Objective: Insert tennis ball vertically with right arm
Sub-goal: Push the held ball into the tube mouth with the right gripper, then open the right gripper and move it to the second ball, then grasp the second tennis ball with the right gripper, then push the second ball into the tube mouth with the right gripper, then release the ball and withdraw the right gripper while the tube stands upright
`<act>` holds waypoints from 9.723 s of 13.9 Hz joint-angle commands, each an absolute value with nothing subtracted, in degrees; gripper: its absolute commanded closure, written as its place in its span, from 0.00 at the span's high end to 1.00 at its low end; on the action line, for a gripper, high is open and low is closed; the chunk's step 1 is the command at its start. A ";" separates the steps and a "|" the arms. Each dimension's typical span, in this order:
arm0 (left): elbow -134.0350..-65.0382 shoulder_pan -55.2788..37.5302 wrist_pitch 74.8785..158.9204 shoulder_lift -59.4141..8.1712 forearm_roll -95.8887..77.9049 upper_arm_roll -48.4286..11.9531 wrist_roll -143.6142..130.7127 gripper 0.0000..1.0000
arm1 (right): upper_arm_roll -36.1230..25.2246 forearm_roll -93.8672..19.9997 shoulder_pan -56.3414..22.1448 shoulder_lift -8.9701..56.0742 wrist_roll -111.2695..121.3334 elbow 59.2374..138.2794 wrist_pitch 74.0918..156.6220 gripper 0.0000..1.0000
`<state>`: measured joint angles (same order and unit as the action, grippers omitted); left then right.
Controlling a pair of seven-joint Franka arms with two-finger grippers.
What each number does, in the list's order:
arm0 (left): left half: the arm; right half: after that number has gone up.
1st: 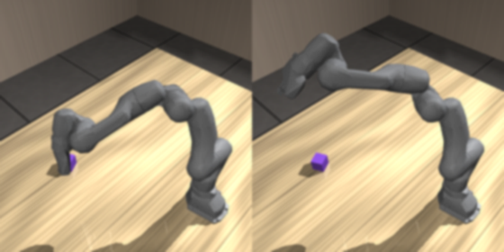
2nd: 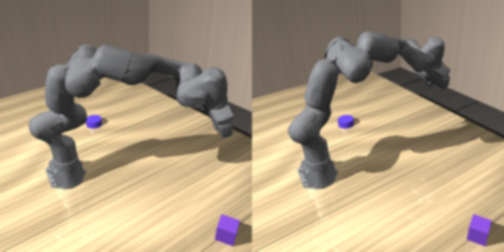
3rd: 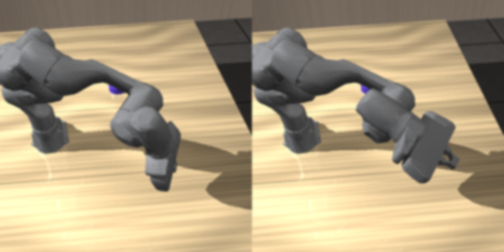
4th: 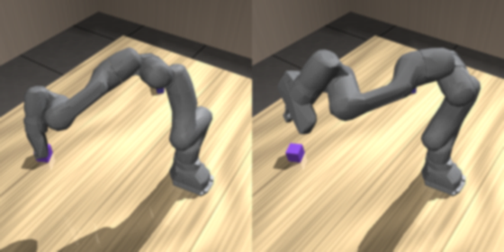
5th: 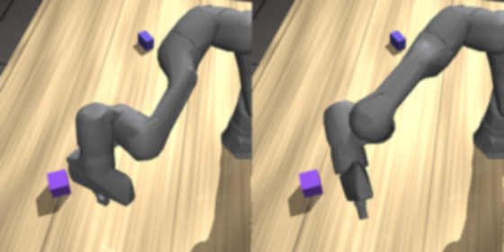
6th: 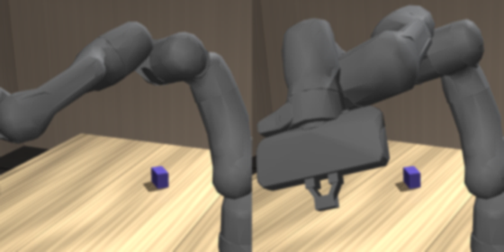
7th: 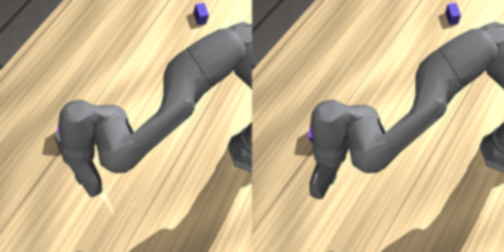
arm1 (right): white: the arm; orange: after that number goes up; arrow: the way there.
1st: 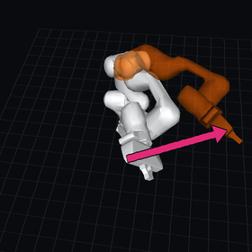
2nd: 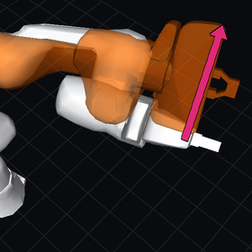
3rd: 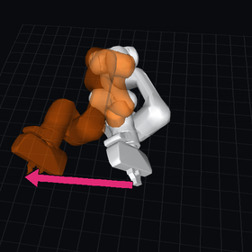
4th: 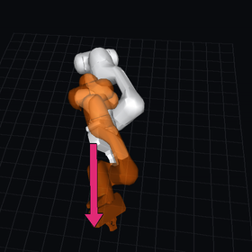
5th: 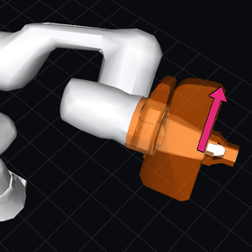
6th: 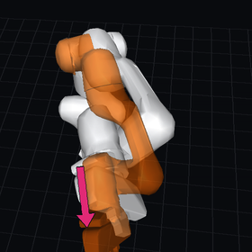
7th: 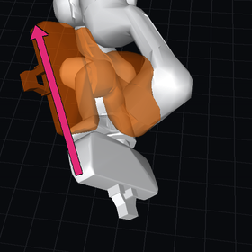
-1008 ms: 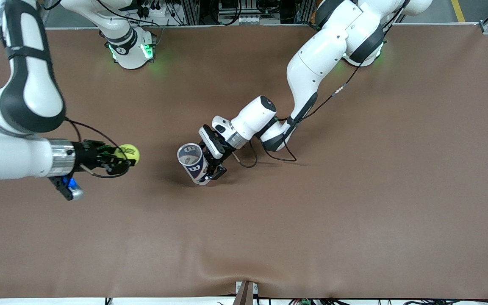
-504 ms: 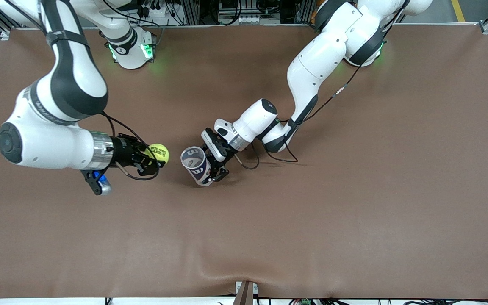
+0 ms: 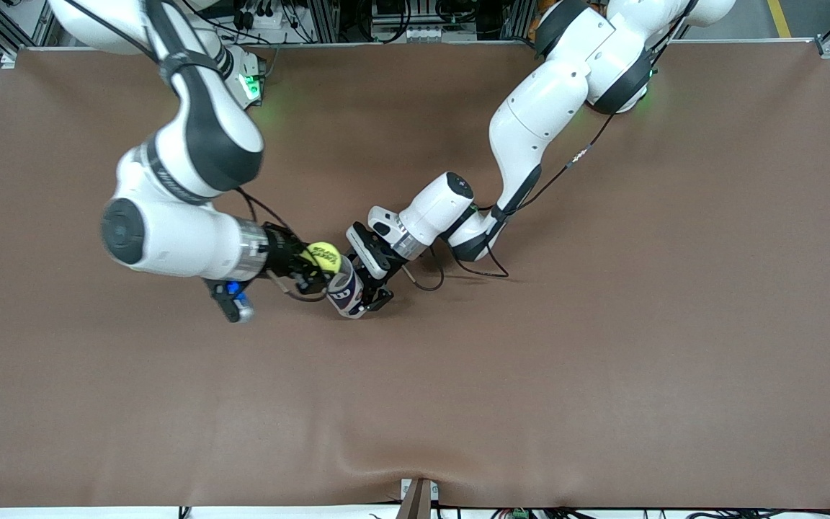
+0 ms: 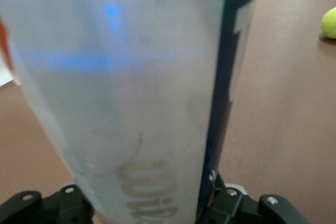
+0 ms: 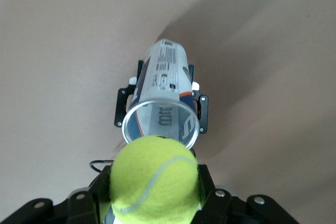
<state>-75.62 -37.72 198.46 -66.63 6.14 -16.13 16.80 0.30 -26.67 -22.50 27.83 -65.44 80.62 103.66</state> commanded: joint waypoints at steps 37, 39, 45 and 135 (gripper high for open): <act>-75.23 -37.62 199.78 -67.06 5.27 -16.79 16.35 0.80 | -0.79 -2.47 6.49 21.27 0.16 102.90 108.79 1.00; -75.23 -37.53 199.78 -67.06 5.27 -16.79 16.35 0.80 | -0.79 -1.59 9.56 21.79 5.94 106.68 112.84 1.00; -75.15 -37.53 199.78 -66.97 5.27 -16.87 16.35 0.80 | -0.79 2.37 13.87 25.83 11.77 110.04 114.78 1.00; -92.88 -32.97 201.09 -60.13 5.19 -16.88 8.18 1.00 | 0.05 -0.97 1.53 -0.34 -2.56 102.40 95.19 1.00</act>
<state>-86.05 -34.10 200.72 -65.23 6.13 -16.54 9.58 6.16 -2.40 5.38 5.75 -4.47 97.48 93.48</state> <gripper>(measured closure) 0.000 0.000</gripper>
